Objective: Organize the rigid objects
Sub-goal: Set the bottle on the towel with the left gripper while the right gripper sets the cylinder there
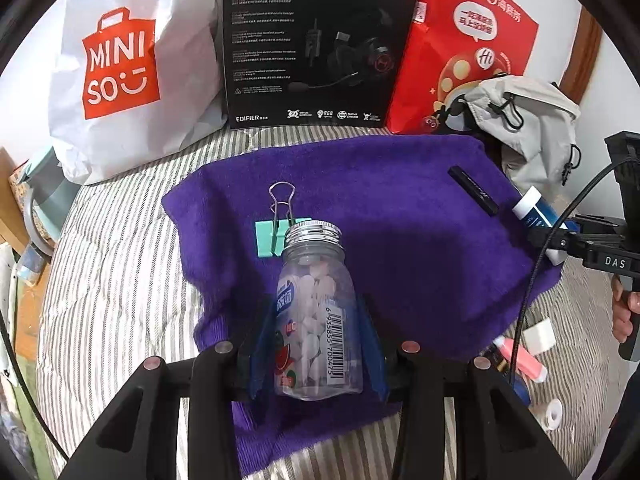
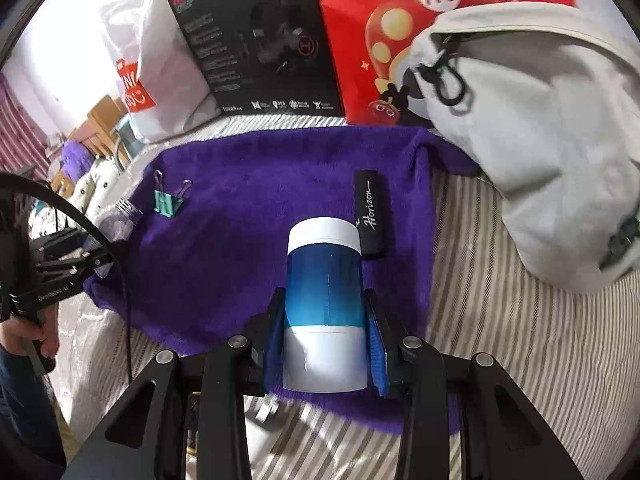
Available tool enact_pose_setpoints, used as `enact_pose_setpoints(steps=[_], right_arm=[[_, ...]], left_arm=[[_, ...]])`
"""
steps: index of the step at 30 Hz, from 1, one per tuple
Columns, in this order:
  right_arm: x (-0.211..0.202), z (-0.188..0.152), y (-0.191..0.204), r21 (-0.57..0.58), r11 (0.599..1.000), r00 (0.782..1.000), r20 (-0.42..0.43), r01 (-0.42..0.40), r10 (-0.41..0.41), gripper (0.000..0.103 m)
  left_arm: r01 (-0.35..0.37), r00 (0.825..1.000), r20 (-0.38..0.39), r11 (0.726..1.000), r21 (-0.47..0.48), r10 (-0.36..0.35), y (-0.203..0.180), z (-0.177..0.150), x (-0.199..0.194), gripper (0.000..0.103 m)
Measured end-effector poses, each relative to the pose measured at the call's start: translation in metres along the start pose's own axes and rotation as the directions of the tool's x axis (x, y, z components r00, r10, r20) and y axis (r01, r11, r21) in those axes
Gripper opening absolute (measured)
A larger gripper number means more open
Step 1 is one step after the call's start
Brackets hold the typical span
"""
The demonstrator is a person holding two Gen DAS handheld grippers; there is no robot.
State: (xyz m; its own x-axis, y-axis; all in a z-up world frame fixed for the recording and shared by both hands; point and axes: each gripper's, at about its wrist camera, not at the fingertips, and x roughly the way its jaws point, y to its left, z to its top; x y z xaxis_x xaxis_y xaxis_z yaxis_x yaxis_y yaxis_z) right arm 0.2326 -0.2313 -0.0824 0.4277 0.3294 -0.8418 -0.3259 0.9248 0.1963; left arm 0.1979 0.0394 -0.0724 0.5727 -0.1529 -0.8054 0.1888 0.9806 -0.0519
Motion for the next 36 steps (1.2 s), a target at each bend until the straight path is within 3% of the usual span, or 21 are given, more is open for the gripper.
enact_pose_setpoints(steps=[12, 25, 36], right_arm=[[0.034, 0.001, 0.005, -0.052, 0.998, 0.998, -0.057, 0.034, -0.036, 0.036], [0.037, -0.001, 0.012, -0.133, 0.99, 0.997, -0.047, 0.048, -0.055, 0.038], [0.026, -0.005, 0.009, -0.11, 0.992, 0.994, -0.086, 0.058, -0.068, 0.046]], left_arm=[[-0.008, 0.999, -0.049, 1.0, 0.007, 0.008, 0.007, 0.004, 0.028, 0.039], [-0.042, 0.997, -0.06, 0.997, 0.063, 0.045, -0.002, 0.001, 0.038, 0.039], [-0.067, 0.994, -0.077, 0.993, 0.098, 0.075, -0.007, -0.007, 0.034, 0.04]])
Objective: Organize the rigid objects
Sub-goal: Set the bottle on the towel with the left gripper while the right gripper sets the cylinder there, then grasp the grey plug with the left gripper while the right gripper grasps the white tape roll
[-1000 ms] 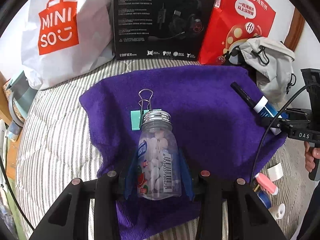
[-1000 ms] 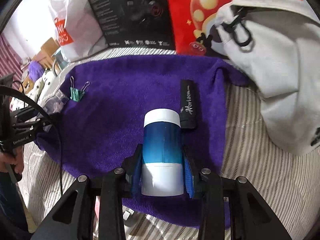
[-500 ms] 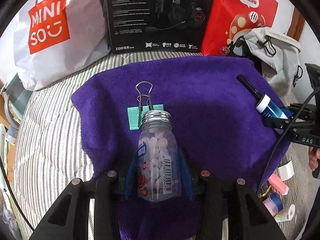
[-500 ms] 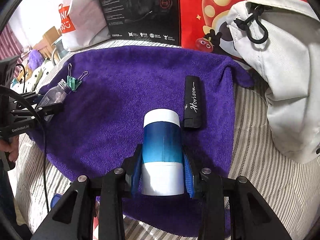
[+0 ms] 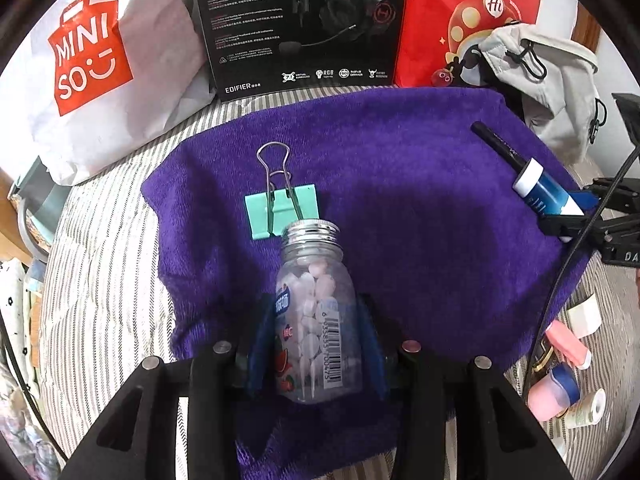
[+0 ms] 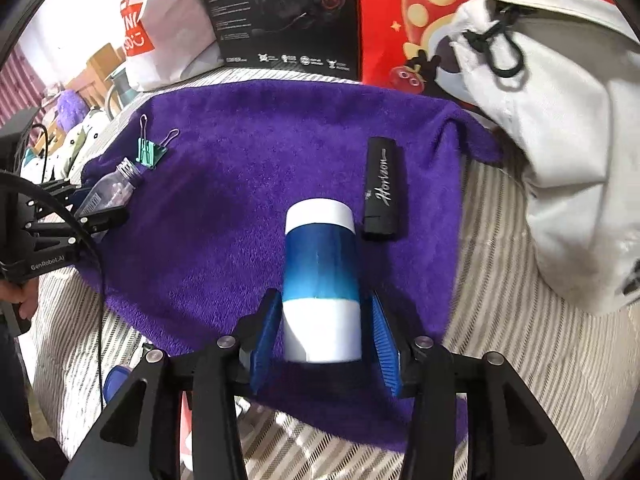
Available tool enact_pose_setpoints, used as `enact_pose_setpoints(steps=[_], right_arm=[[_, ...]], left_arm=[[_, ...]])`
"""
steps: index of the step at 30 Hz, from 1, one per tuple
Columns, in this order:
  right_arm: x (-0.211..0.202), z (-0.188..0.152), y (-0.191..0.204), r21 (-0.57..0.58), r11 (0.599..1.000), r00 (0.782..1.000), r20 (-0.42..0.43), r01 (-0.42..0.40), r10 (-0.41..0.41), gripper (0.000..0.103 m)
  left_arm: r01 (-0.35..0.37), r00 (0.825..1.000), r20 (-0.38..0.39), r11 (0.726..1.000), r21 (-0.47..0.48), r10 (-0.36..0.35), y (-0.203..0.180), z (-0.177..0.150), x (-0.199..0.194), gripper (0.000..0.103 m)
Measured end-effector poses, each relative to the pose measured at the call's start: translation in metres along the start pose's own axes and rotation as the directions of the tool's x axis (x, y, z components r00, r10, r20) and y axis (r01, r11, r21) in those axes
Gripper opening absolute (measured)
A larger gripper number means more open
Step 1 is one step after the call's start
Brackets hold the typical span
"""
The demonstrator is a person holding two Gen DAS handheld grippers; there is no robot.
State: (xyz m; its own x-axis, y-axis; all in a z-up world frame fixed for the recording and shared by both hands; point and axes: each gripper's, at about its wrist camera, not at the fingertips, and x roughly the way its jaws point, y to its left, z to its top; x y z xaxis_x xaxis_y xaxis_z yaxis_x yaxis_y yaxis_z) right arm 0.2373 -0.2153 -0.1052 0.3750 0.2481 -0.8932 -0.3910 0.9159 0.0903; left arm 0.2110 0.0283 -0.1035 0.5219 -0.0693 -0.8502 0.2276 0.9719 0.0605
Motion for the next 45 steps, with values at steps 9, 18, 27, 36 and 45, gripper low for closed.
enact_pose_setpoints(steps=[9, 18, 27, 36, 45], right_arm=[[-0.04, -0.015, -0.007, 0.084, 0.996, 0.998, 0.068, 0.004, -0.009, 0.048], [-0.082, -0.057, 0.002, 0.153, 0.988, 0.99, 0.138, -0.029, 0.008, 0.054], [-0.116, -0.108, 0.005, 0.206, 0.978, 0.984, 0.177, -0.04, 0.003, 0.062], [-0.126, -0.163, -0.011, 0.289, 0.957, 0.989, 0.141, 0.002, -0.044, 0.062], [-0.117, -0.195, -0.013, 0.315, 0.949, 0.994, 0.101, 0.002, -0.035, 0.062]], left_arm=[[-0.009, 1.0, -0.02, 1.0, 0.013, 0.009, -0.01, -0.007, -0.006, 0.063], [-0.021, 0.999, 0.044, 1.0, -0.02, 0.022, -0.012, -0.017, -0.055, 0.078], [0.13, 0.988, 0.085, 0.991, 0.013, -0.131, -0.047, -0.063, -0.094, 0.081], [0.212, 0.977, 0.02, 0.977, 0.017, -0.212, -0.1, -0.103, -0.09, 0.081], [0.124, 0.992, -0.01, 0.991, 0.045, -0.124, -0.116, -0.116, -0.062, 0.074]])
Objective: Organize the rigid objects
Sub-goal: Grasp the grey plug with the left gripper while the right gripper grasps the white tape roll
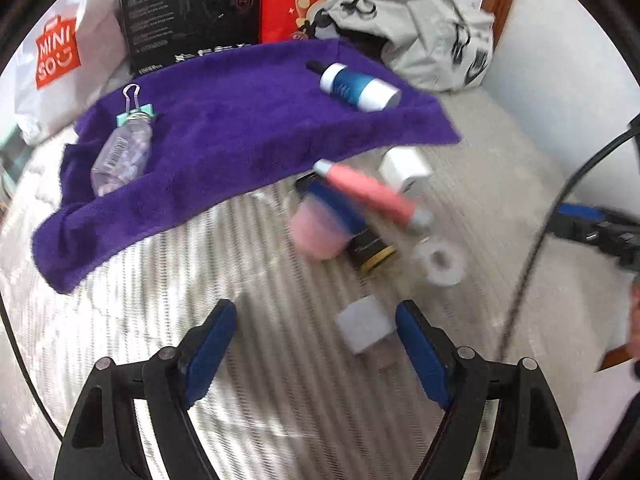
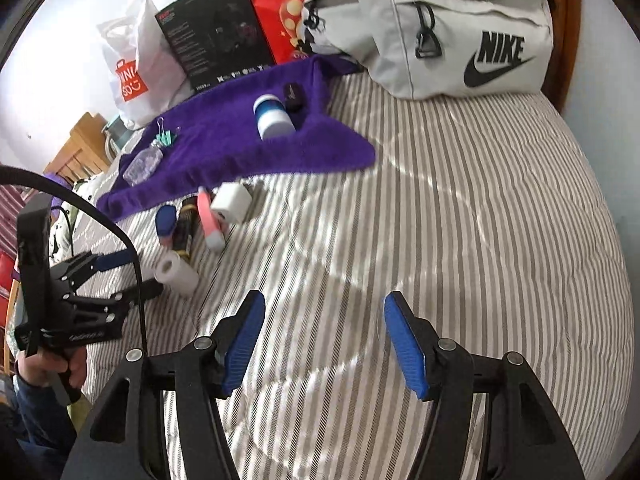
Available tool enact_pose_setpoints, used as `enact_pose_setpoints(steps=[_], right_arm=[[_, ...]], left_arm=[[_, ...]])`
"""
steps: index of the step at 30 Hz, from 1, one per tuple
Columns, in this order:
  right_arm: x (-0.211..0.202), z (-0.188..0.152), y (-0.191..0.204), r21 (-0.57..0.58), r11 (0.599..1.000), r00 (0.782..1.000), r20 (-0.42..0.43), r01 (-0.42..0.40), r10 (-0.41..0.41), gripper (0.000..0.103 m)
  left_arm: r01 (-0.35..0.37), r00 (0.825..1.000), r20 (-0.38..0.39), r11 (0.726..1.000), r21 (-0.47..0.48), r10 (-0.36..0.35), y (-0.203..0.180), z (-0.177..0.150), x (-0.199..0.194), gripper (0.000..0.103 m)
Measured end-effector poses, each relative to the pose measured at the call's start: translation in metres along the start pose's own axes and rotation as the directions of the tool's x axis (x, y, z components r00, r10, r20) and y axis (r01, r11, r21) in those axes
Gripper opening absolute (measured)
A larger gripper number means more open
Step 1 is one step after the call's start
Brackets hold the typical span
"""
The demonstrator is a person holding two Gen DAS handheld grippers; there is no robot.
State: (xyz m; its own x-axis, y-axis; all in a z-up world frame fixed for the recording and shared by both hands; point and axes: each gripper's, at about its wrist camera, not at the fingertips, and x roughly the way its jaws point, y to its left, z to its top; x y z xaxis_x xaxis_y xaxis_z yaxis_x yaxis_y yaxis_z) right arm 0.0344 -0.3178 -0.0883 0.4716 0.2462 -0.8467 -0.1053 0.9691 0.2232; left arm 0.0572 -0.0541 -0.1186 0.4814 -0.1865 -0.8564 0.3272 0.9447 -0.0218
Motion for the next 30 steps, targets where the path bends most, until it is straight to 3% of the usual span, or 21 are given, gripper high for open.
enact_pose_setpoints(steps=[2, 8, 13, 15, 17, 19, 22, 30], right_arm=[[-0.001, -0.002, -0.001, 0.005, 1.0, 1.0, 0.001, -0.002, 0.002, 0.062], [0.002, -0.002, 0.002, 0.004, 1.0, 1.0, 0.008, -0.022, 0.022, 0.062], [0.011, -0.003, 0.017, -0.02, 0.999, 0.999, -0.011, -0.04, 0.039, 0.062], [0.014, -0.005, 0.025, -0.031, 0.998, 0.998, -0.015, -0.056, 0.055, 0.062], [0.015, -0.006, 0.032, -0.042, 0.996, 0.997, -0.018, -0.073, 0.072, 0.062], [0.019, -0.007, 0.042, -0.065, 0.994, 0.996, -0.023, -0.093, 0.092, 0.062], [0.025, -0.009, 0.059, -0.101, 0.988, 0.993, -0.04, -0.114, 0.111, 0.062], [0.04, -0.003, 0.103, -0.18, 0.971, 0.988, -0.017, -0.154, 0.154, 0.062]], left_arm=[[-0.022, 1.0, 0.018, 1.0, 0.017, 0.021, 0.003, -0.005, -0.005, 0.059], [-0.043, 0.999, 0.005, 0.999, 0.007, 0.043, 0.019, -0.007, -0.009, 0.058], [-0.017, 1.0, 0.012, 1.0, 0.024, 0.016, 0.016, -0.003, -0.007, 0.058], [-0.013, 1.0, 0.013, 0.998, 0.059, 0.013, 0.009, -0.003, -0.005, 0.048], [-0.007, 1.0, 0.019, 0.997, 0.075, 0.006, 0.005, -0.001, -0.005, 0.031], [0.002, 1.0, 0.022, 0.997, 0.081, -0.003, 0.005, 0.001, -0.004, 0.023], [0.008, 1.0, 0.02, 0.998, 0.069, -0.009, 0.01, 0.001, -0.005, 0.022], [-0.06, 0.998, 0.019, 0.998, -0.021, 0.06, 0.052, -0.012, -0.017, 0.022]])
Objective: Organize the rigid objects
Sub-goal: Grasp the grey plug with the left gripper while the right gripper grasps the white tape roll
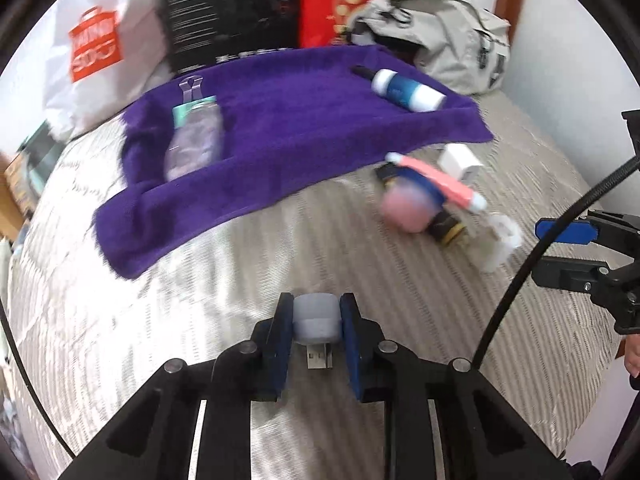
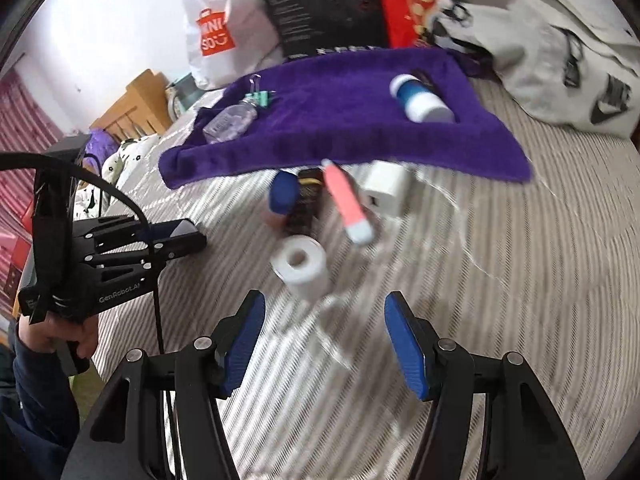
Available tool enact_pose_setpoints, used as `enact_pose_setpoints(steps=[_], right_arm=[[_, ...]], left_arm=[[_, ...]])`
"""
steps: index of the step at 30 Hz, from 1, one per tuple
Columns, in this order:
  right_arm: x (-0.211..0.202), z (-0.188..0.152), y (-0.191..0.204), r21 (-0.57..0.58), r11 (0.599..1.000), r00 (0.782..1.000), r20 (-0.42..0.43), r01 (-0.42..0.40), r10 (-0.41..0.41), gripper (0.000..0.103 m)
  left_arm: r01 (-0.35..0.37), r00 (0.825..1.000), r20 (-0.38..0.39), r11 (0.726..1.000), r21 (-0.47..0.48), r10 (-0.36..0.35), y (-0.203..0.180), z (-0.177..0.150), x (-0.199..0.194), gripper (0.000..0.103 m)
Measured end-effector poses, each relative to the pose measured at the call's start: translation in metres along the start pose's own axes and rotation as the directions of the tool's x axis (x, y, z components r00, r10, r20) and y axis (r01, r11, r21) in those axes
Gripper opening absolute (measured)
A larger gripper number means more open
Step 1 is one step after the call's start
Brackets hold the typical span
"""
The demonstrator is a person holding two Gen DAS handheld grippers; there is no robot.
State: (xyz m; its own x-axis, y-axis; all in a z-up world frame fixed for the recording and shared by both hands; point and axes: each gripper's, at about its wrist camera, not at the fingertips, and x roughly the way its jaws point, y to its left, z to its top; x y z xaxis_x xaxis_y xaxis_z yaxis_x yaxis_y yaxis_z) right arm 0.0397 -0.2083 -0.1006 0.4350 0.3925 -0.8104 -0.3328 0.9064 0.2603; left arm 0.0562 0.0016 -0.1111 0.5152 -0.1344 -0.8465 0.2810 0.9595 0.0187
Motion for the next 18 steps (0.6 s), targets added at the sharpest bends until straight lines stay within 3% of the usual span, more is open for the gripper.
enact_pose_setpoints(steps=[10, 14, 18], right_arm=[[0.031, 0.007, 0.013, -0.018, 1.0, 1.0, 0.006, 0.007, -0.007, 0.058], [0.033, 0.008, 0.016, -0.059, 0.998, 0.999, 0.032, 0.037, -0.035, 0.036], [0.032, 0.009, 0.013, -0.08, 0.996, 0.999, 0.025, 0.049, -0.048, 0.029]], left_arm=[[0.007, 1.0, 0.013, 0.999, -0.036, -0.006, 0.018, -0.012, -0.004, 0.022], [0.024, 1.0, 0.018, 0.999, -0.037, -0.023, 0.019, -0.012, -0.005, 0.023], [0.028, 0.999, 0.023, 0.999, -0.041, -0.027, 0.02, -0.013, -0.005, 0.023]])
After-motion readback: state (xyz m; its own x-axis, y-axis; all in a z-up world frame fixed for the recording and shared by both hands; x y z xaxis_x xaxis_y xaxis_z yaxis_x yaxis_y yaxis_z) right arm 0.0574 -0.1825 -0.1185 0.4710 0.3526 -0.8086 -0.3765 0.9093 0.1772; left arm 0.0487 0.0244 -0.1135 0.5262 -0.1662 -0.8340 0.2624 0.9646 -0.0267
